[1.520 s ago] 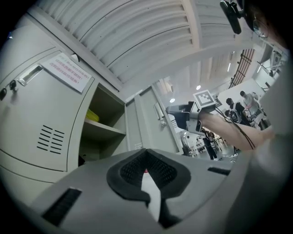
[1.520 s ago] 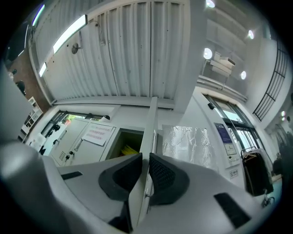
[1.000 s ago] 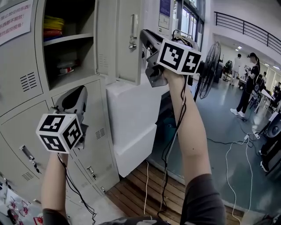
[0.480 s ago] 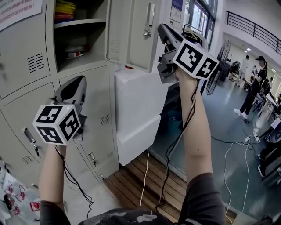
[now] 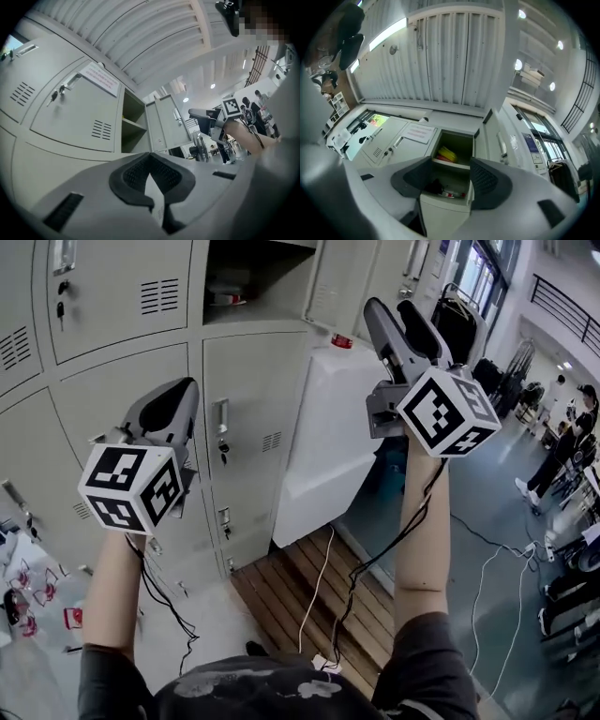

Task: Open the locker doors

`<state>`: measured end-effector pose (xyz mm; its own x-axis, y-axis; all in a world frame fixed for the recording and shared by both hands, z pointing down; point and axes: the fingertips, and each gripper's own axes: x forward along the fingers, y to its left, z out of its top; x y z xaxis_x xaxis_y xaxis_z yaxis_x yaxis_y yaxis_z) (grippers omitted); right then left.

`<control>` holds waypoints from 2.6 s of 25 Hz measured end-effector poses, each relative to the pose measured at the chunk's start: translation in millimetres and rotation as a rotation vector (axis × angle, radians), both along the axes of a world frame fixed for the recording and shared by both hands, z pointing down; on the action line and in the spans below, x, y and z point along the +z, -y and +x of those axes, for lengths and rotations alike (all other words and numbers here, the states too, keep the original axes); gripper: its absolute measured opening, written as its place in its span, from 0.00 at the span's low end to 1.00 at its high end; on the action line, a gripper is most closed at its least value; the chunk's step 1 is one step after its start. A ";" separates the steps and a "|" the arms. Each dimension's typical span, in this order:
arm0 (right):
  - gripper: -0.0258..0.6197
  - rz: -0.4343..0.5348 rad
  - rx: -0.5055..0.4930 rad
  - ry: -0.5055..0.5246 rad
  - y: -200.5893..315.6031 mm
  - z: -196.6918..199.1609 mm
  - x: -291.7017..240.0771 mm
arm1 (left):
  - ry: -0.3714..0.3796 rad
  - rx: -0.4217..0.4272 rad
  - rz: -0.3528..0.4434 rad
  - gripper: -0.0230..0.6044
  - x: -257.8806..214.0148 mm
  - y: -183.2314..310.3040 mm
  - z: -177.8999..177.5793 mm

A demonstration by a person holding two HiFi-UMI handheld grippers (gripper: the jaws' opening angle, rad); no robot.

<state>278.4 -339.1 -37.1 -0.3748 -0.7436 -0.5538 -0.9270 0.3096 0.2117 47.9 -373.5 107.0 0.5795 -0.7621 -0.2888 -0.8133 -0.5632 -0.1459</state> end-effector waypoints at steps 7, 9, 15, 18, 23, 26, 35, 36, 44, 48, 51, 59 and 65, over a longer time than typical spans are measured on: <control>0.52 -0.095 -0.093 -0.044 -5.0 -98.1 79.2 | -0.045 -0.047 -0.077 0.05 54.3 -18.7 -81.3; 0.52 -0.125 -0.120 -0.034 -7.3 -123.3 100.6 | -0.048 -0.071 -0.076 0.05 67.3 -27.1 -106.2; 0.52 -0.214 -0.217 -0.030 -16.0 -207.9 166.1 | 0.006 -0.163 -0.044 0.05 105.0 -69.3 -181.8; 0.52 -0.265 -0.271 -0.032 -20.2 -255.1 198.4 | 0.001 -0.218 -0.065 0.05 124.4 -89.3 -223.9; 0.52 -0.325 -0.329 -0.026 -27.9 -326.3 247.0 | -0.031 -0.286 -0.125 0.05 163.3 -115.7 -284.0; 0.52 -0.378 -0.361 -0.042 -31.4 -361.1 275.1 | -0.042 -0.309 -0.172 0.05 188.2 -124.2 -306.6; 0.52 -0.458 -0.429 -0.087 8.4 -422.5 317.2 | -0.073 -0.365 -0.233 0.05 219.4 -102.1 -342.4; 0.52 -0.467 -0.440 -0.094 15.3 -428.0 321.4 | -0.072 -0.371 -0.236 0.05 220.6 -96.9 -344.4; 0.52 -0.517 -0.495 -0.133 65.3 -463.7 346.6 | -0.063 -0.423 -0.256 0.05 228.9 -53.9 -361.6; 0.52 -0.521 -0.499 -0.148 84.3 -473.1 351.0 | -0.059 -0.434 -0.265 0.05 234.7 -37.0 -364.4; 0.52 -0.509 -0.502 -0.148 93.1 -482.3 352.2 | -0.054 -0.438 -0.268 0.05 236.5 -27.5 -364.4; 0.52 -0.477 -0.477 -0.139 113.3 -502.3 348.2 | -0.042 -0.460 -0.275 0.05 241.4 -16.3 -369.2; 0.52 -0.484 -0.461 -0.109 124.2 -510.8 346.0 | -0.051 -0.491 -0.292 0.05 248.0 -15.6 -382.0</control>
